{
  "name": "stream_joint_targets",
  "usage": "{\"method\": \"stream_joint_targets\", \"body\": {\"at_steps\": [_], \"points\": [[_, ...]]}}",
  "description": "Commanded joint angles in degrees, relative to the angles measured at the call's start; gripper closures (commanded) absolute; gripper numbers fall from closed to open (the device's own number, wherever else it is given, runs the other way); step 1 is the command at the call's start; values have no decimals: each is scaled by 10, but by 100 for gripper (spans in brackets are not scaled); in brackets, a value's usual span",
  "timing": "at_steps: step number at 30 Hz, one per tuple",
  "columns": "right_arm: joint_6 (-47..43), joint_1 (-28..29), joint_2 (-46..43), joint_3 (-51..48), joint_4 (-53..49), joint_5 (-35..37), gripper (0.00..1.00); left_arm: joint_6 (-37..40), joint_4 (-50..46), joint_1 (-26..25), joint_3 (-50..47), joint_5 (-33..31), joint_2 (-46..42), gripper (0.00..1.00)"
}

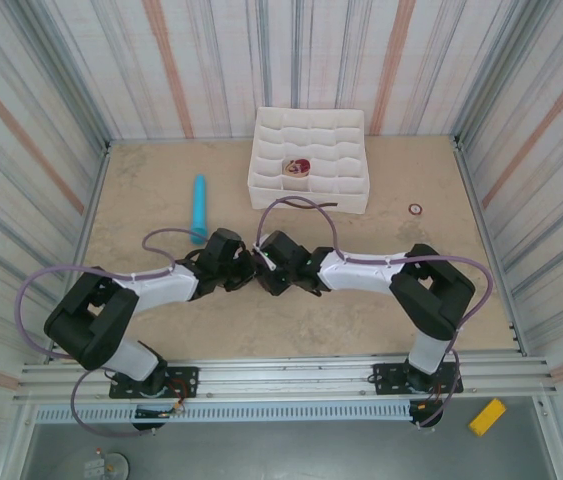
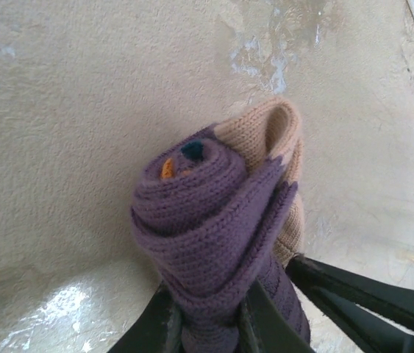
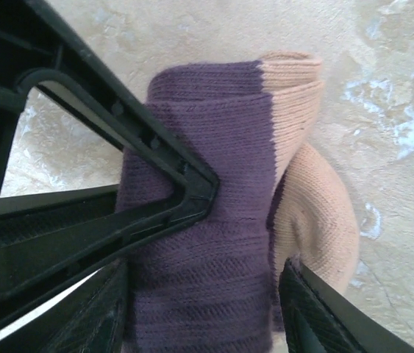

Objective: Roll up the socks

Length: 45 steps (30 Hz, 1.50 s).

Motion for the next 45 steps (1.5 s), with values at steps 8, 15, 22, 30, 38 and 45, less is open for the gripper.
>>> {"method": "stream_joint_targets", "body": {"at_steps": [8, 15, 22, 30, 38, 45], "points": [[-9, 4, 25, -7, -16, -8, 64, -3, -29, 6, -14, -8, -7, 94], [9, -24, 26, -39, -1, -70, 89, -1, -37, 12, -20, -8, -29, 51], [79, -126, 44, -83, 49, -287, 89, 9, 3, 16, -45, -10, -63, 36], [164, -200, 51, -135, 102, -395, 89, 2, 104, 15, -84, 11, -58, 33], [215, -213, 56, -162, 115, -383, 93, -28, 210, 7, -76, 49, 8, 31], [227, -222, 60, -174, 122, -376, 95, -61, 269, -11, -61, 51, 73, 34]]}}
